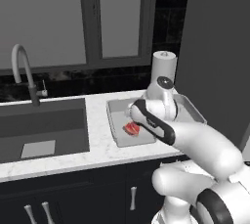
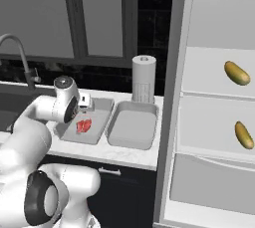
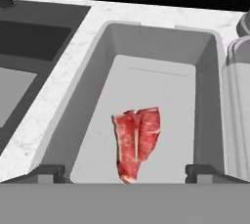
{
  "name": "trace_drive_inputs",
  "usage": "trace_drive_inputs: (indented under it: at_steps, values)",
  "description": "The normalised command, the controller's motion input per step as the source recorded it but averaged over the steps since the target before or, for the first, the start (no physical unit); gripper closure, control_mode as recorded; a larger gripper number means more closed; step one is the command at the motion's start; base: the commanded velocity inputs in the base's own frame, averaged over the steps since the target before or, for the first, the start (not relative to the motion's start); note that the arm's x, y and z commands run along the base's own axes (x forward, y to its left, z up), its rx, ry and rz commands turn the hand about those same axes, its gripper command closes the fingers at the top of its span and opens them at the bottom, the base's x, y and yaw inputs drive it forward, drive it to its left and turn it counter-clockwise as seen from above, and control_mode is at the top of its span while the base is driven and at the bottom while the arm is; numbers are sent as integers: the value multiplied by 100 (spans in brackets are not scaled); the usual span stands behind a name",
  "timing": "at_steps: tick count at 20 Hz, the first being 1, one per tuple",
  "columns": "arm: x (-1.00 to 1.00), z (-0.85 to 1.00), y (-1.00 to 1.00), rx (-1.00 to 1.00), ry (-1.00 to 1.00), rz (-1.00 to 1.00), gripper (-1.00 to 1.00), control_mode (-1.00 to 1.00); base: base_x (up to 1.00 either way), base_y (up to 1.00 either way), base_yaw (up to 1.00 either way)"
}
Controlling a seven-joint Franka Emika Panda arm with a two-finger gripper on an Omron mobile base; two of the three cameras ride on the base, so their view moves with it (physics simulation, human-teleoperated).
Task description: Place one cucumber and one steak in each tupperware on the nearby counter, to pack two identical lunches.
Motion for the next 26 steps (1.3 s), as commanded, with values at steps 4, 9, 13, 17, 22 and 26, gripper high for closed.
trace_drive_inputs:
  at_steps: [4,9,13,17,22,26]
  values:
    - [-100,68,0,-1,-5,-1,-100,-100,0,0,0]
    - [-40,4,-2,-2,-2,0,-100,100,-60,-3,0]
    - [0,0,0,0,0,0,-100,100,-100,-57,0]
    - [0,0,0,0,0,0,-100,100,-93,-100,-21]
    - [0,0,0,0,0,0,-100,100,-7,-100,-47]
    - [0,0,0,0,0,0,-100,100,20,-100,-47]
